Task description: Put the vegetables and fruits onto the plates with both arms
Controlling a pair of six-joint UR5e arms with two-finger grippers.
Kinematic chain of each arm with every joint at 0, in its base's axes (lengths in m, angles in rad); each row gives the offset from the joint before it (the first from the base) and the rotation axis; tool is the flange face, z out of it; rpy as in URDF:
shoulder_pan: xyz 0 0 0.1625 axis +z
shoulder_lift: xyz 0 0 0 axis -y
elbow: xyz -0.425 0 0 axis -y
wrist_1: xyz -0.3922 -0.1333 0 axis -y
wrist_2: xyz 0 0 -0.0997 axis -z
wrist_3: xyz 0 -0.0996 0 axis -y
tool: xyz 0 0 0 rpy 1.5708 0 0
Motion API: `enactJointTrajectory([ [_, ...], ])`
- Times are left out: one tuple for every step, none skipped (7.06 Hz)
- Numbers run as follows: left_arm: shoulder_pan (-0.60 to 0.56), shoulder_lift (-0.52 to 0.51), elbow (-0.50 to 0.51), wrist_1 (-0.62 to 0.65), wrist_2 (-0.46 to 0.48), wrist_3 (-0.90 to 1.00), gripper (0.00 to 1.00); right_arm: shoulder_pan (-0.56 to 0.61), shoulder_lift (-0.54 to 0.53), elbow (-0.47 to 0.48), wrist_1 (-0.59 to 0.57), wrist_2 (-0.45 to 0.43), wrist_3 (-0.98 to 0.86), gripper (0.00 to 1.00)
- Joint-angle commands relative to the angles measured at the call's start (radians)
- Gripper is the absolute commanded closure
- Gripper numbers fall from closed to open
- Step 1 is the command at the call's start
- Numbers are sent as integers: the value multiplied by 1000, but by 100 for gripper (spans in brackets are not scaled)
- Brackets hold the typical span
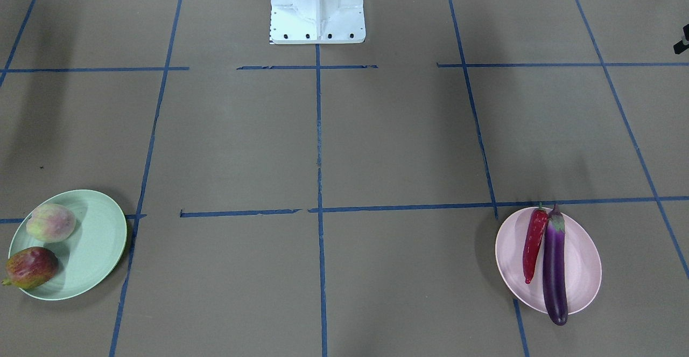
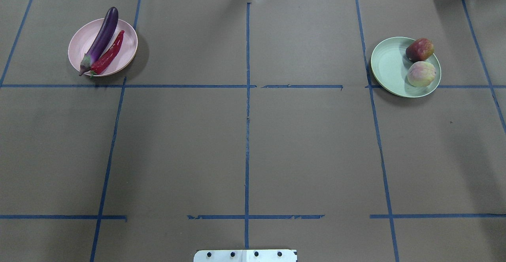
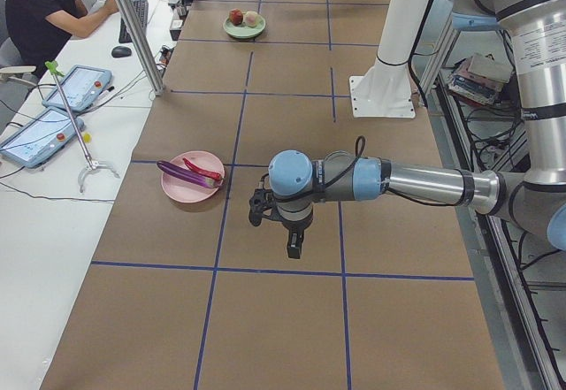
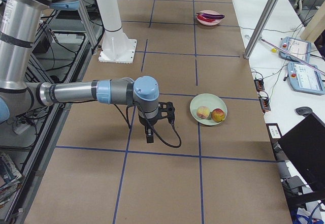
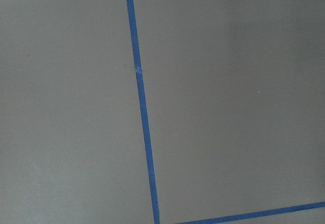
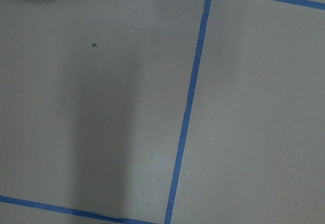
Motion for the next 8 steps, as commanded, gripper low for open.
enactJointTrajectory([
  [-2,10,10,-5,-2,-1,0,-2,-10,5,-2,15,-2,0],
  [-2,-2,16,-8,6,-4,0,-10,-13,0,-2,15,-2,0],
  [-2,-32,22,0,6,-8,0,-10,-25,3,-2,16,-2,0],
  [-1,-77,60,0,6,-10,0,-10,-34,6,0,16,-2,0],
  [-2,-129,116,0,6,-10,0,-10,-34,6,0,26,-2,0],
  [-2,-135,122,0,7,-10,0,-10,-34,8,0,27,-2,0],
  [-2,-140,125,0,45,-10,0,-10,-33,10,0,29,-2,0],
  [-4,-143,123,0,79,-12,0,-10,-33,13,0,29,-2,0],
])
